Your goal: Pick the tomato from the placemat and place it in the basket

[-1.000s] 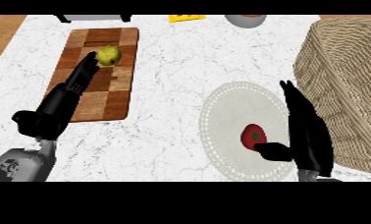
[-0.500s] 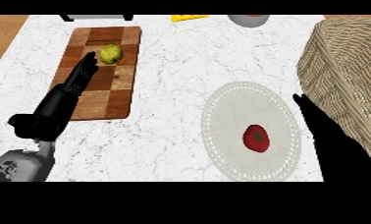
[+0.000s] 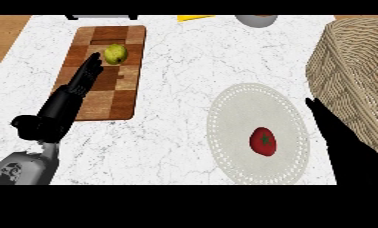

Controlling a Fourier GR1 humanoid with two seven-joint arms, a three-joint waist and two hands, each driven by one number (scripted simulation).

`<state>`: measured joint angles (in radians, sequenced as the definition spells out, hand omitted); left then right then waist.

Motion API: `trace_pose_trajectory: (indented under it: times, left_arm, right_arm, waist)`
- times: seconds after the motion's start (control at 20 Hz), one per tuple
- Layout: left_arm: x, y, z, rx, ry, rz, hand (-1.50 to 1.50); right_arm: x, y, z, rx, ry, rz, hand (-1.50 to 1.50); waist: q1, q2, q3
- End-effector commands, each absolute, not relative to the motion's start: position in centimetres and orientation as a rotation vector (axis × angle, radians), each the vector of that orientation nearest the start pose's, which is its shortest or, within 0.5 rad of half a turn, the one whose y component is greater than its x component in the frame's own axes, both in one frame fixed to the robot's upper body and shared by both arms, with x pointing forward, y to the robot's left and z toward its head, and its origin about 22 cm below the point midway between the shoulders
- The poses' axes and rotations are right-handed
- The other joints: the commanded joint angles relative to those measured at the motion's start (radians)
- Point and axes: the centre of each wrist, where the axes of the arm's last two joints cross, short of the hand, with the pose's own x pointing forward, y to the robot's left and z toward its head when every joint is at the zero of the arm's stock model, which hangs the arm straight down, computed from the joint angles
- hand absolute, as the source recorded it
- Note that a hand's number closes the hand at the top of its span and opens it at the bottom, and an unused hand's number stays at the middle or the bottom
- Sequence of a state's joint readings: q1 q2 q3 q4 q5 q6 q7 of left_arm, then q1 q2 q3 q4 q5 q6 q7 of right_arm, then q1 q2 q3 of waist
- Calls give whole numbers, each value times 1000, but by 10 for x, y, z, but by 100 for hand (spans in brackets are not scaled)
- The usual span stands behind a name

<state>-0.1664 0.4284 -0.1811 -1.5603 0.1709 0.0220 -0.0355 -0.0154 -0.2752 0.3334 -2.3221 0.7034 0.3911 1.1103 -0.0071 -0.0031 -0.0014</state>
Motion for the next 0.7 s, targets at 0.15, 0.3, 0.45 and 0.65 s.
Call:
trace_pose_trajectory:
  times: [0.15,0.3,0.45,0.65]
  left_arm:
    - [269,250,50,59,-1695,-366,0]
    - [282,254,58,35,-1674,-379,0]
    - [278,258,63,39,-1686,-379,0]
    - [285,286,56,50,-1698,-382,0]
  right_arm:
    - [158,-200,165,-869,-1054,619,-150]
    - [168,-207,112,-894,-1074,611,-150]
    - [171,-182,108,-905,-1070,601,-150]
    - [189,-198,79,-931,-1048,621,-150]
  waist:
    - [5,1,1]
    - [-1,2,3]
    - [5,2,2]
    - [6,3,2]
